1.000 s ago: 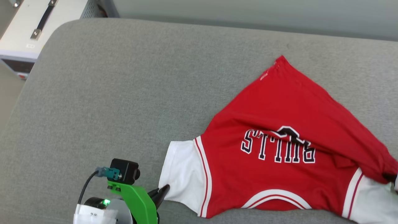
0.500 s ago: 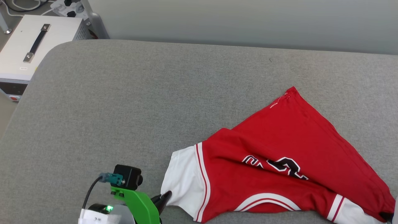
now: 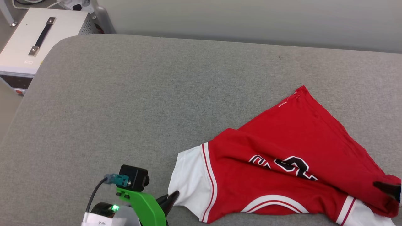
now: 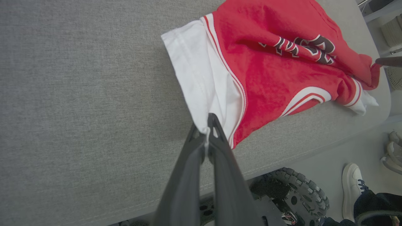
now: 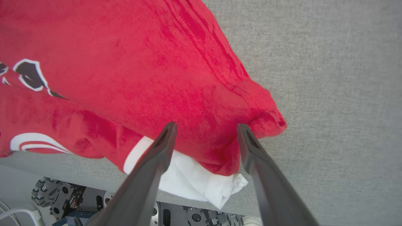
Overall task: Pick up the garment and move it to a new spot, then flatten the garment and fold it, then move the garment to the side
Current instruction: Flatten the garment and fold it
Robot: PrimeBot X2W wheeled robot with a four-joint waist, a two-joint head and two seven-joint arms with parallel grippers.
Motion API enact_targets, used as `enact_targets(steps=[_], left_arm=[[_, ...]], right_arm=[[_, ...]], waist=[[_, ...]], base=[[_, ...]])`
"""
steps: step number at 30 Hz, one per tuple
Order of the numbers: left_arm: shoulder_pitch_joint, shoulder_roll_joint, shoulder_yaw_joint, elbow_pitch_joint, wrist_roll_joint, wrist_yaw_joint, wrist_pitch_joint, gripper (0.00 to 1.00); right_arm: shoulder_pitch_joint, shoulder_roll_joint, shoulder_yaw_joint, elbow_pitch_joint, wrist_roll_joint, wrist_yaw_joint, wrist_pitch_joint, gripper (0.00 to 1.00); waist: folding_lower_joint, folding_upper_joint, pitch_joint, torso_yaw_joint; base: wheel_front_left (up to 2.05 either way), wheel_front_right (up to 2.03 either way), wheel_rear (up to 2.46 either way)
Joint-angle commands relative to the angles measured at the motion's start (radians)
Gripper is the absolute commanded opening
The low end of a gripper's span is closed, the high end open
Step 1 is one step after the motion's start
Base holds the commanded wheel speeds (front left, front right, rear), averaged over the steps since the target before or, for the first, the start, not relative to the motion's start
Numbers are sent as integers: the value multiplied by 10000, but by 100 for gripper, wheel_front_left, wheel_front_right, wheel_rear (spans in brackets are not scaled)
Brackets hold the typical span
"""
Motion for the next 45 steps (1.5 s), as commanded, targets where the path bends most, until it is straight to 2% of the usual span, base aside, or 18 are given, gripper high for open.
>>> enact_targets(steps=[1,6,9,14,21,29,40,41,42,43,45], left_arm=[[-106,-11,-34,-111,94,-47,-15,0],[-303,-63,-166,-378,258,-74,-15,0],[-447,-122,-230,-485,323,-108,-28,0],[-801,-306,-345,-496,419,-234,-114,0],[-1227,-597,-522,-388,505,-445,-290,0],[-1561,-827,-705,-275,591,-623,-430,0],[-1658,-911,-763,-144,599,-687,-584,0],[-1657,-907,-757,-126,593,-688,-598,0],[-1661,-905,-752,-112,589,-691,-609,0],[-1671,-901,-745,-94,584,-695,-619,0],[-1696,-899,-728,-59,569,-701,-633,0]], right_arm=[[-427,-109,150,-343,97,-9,218,100],[-1820,-127,795,-1109,95,-9,1167,100],[-2857,-68,1196,-1020,-109,-9,1663,100],[-4604,126,1622,-61,-659,-9,2225,100],[-6361,-38,2099,1592,-1566,-9,2269,100],[-7238,-309,2428,3134,-2230,-9,1843,100],[-6852,-583,3330,3986,-2169,-9,1875,100],[-6775,-606,3433,4004,-2103,-9,1919,46],[-6727,-634,3491,4008,-2054,-9,1915,10],[-6681,-664,3543,4015,-1999,-9,1890,0],[-6638,-692,3602,4026,-1885,-9,1804,0]], waist=[[1,-1,218,219],[1,-1,725,697],[1,-1,1136,999],[1,-1,1825,1554],[1,-1,2510,2170],[1,-1,2901,2569],[1,-1,3028,2700],[1,-1,3029,2692],[1,-1,3031,2690],[1,-1,3031,2685],[1,-1,3010,2670]], base=[[0,0,0],[0,0,0],[0,0,0],[0,0,0],[0,0,0],[0,0,0],[0,0,0],[0,0,0],[0,0,0],[0,0,0],[0,0,0]])
